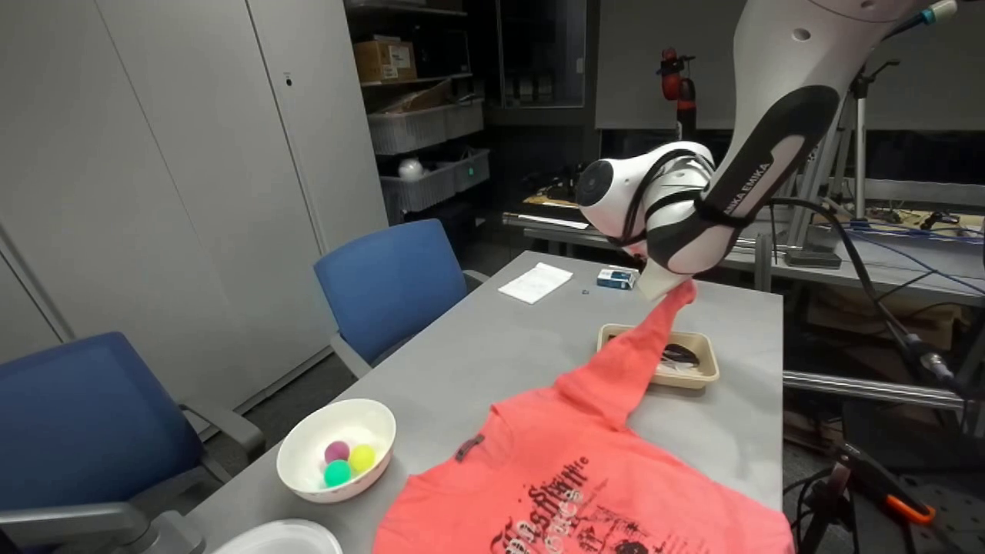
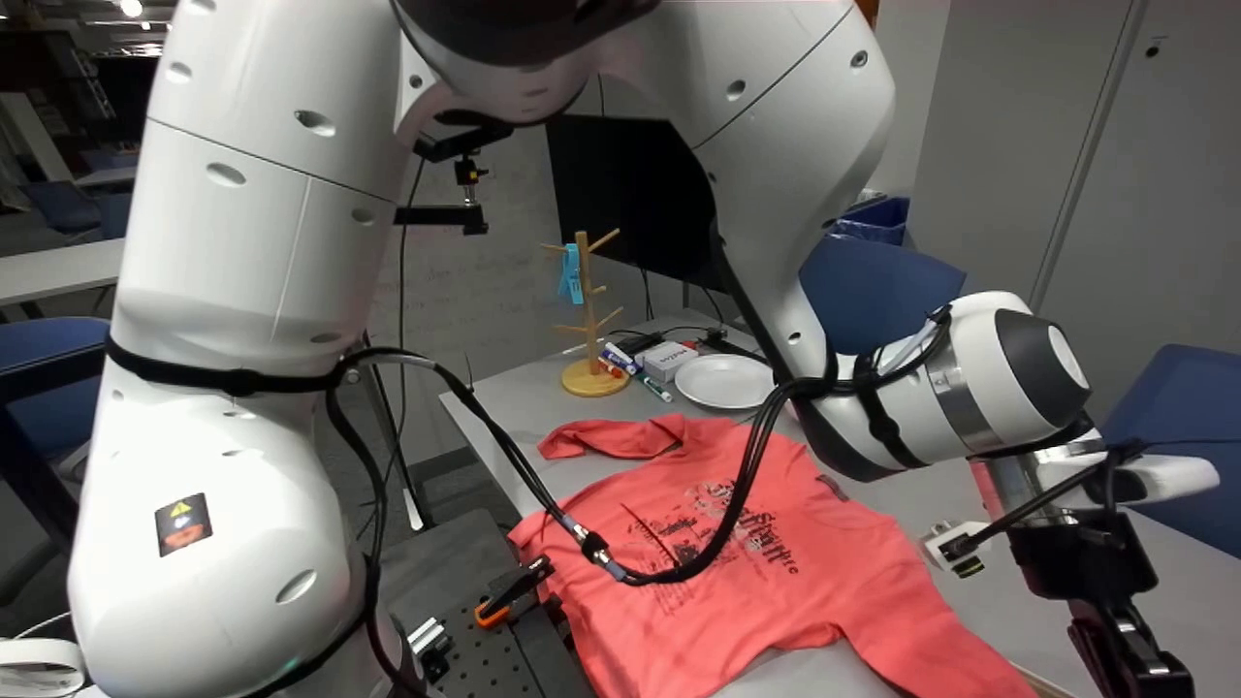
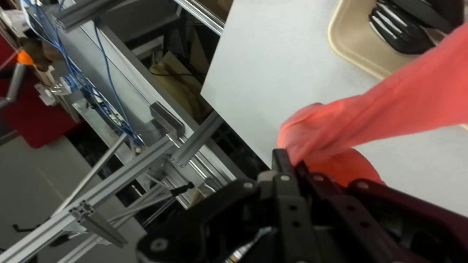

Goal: Unfold the T-shirt on the table

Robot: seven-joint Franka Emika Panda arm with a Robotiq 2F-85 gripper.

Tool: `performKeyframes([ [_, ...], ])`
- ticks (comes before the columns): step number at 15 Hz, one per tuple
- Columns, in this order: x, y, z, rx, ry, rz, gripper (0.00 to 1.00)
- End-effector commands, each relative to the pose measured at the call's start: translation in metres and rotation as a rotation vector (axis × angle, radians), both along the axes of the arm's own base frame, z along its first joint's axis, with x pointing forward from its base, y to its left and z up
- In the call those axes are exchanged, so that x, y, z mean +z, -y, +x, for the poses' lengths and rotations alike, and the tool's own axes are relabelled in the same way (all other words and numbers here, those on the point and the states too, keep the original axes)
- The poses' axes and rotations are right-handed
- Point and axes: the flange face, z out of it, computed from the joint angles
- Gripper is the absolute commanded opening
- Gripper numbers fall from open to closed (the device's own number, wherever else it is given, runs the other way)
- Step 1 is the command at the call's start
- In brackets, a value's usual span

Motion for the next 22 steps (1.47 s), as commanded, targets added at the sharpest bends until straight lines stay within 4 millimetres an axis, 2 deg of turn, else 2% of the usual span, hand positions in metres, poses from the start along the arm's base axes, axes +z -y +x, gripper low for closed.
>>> performKeyframes([
  [1, 0.000, 0.003, -0.003, -0.099, 0.014, -0.070, 0.01],
  [2, -0.001, 0.002, -0.004, -0.113, 0.004, -0.070, 0.28],
  [3, -0.002, 0.001, -0.005, -0.121, 0.000, -0.070, 0.29],
  [7, 0.004, -0.014, -0.008, -0.056, -0.006, -0.023, 0.58],
  [9, 0.015, -0.023, -0.011, 0.003, -0.004, -0.029, 0.74],
  [12, 0.046, -0.042, -0.017, 0.125, 0.003, -0.033, 0.96],
  [13, 0.056, -0.047, -0.019, 0.163, 0.009, -0.031, 1.00],
  [18, 0.119, -0.077, -0.035, 0.306, 0.065, 0.030, 1.00],
  [22, 0.154, -0.111, -0.052, 0.428, 0.160, 0.131, 1.00],
])
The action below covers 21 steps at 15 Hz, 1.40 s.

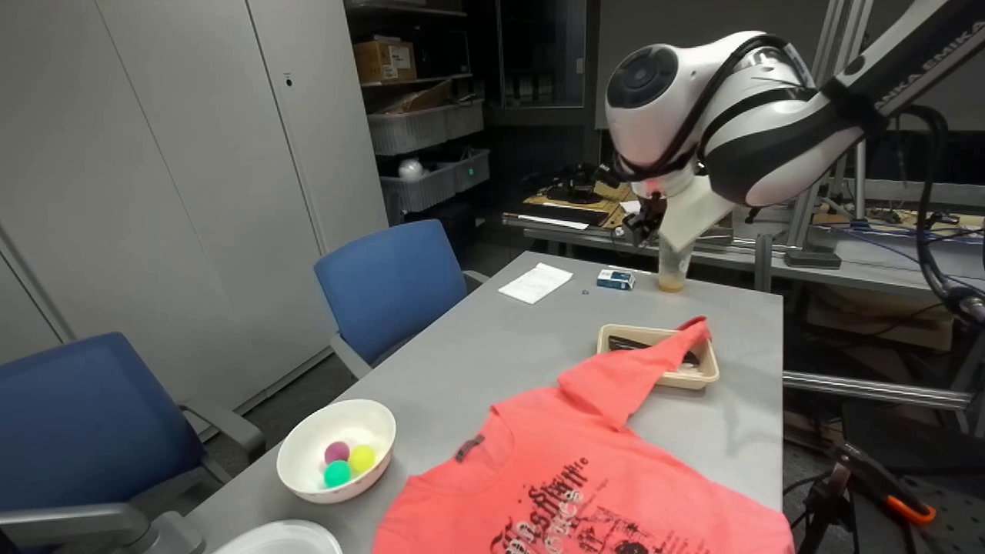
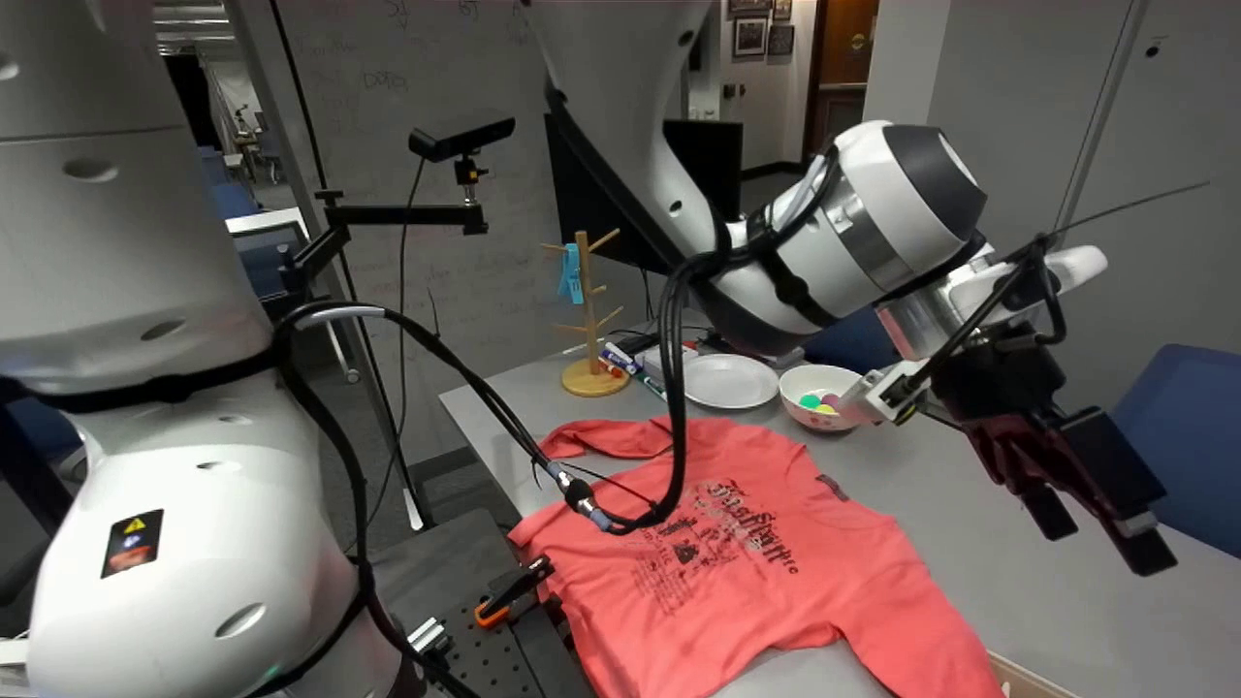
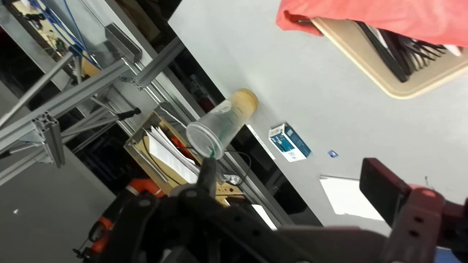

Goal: Unfold the T-shirt on the table

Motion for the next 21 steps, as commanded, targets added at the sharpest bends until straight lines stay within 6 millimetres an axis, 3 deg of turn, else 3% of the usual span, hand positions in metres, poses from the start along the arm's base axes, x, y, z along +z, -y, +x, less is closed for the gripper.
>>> performKeyframes([
  [1, 0.031, -0.032, -0.030, 0.124, 0.071, 0.110, 1.00],
  [4, 0.042, -0.065, -0.047, 0.219, 0.127, 0.202, 1.00],
  [7, 0.041, -0.103, -0.065, 0.306, 0.145, 0.294, 1.00],
  [11, 0.020, -0.155, -0.093, 0.380, 0.087, 0.393, 1.00],
  [15, 0.006, -0.194, -0.118, 0.437, 0.010, 0.461, 1.00],
  [16, 0.011, -0.205, -0.104, 0.451, -0.001, 0.476, 1.00],
  [21, 0.034, -0.236, -0.109, 0.520, 0.028, 0.511, 1.00],
])
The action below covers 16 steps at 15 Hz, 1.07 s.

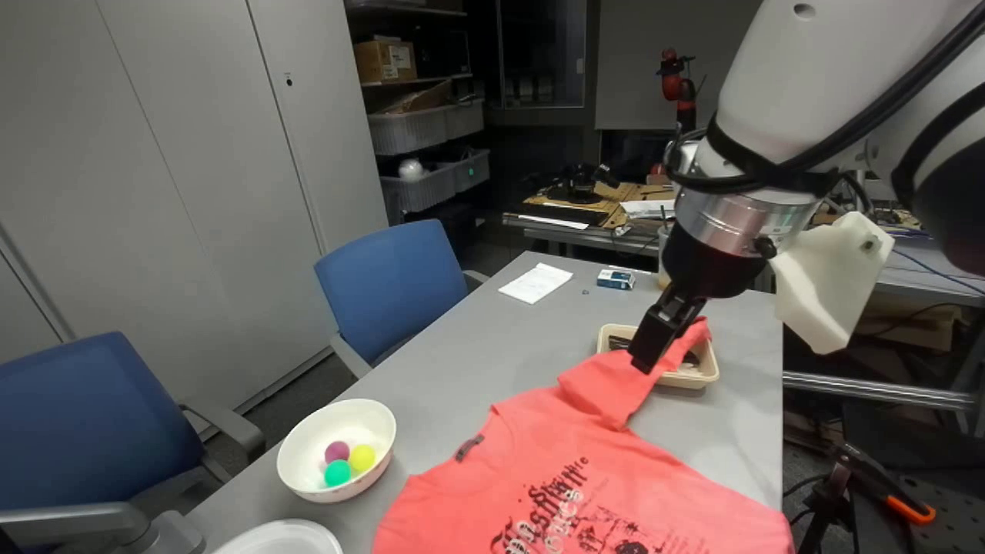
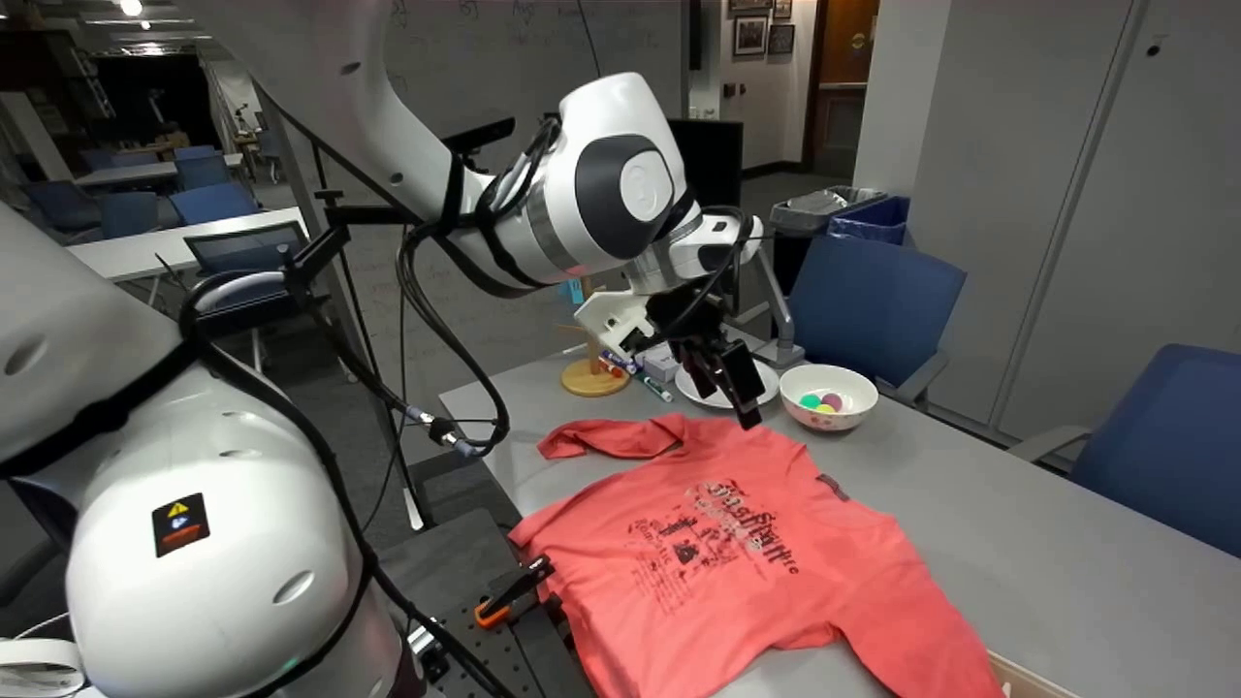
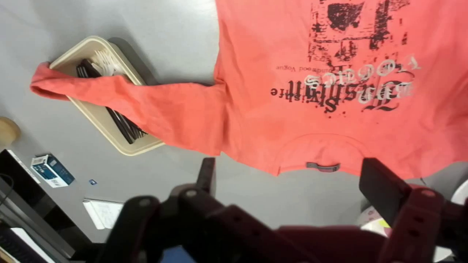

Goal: Unfold the T-shirt on the table

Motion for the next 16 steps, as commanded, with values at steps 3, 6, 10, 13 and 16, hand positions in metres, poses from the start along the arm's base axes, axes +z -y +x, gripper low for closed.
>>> performKeyframes([
  [3, 0.032, -0.018, -0.009, 0.059, 0.022, 0.042, 1.00],
  [6, 0.039, -0.012, -0.011, 0.046, 0.016, 0.052, 1.00],
  [10, 0.030, -0.008, -0.008, 0.025, 0.013, 0.033, 1.00],
  [13, 0.031, -0.006, -0.008, 0.024, 0.012, 0.035, 1.00],
  [16, 0.031, -0.007, -0.008, 0.026, 0.011, 0.035, 1.00],
])
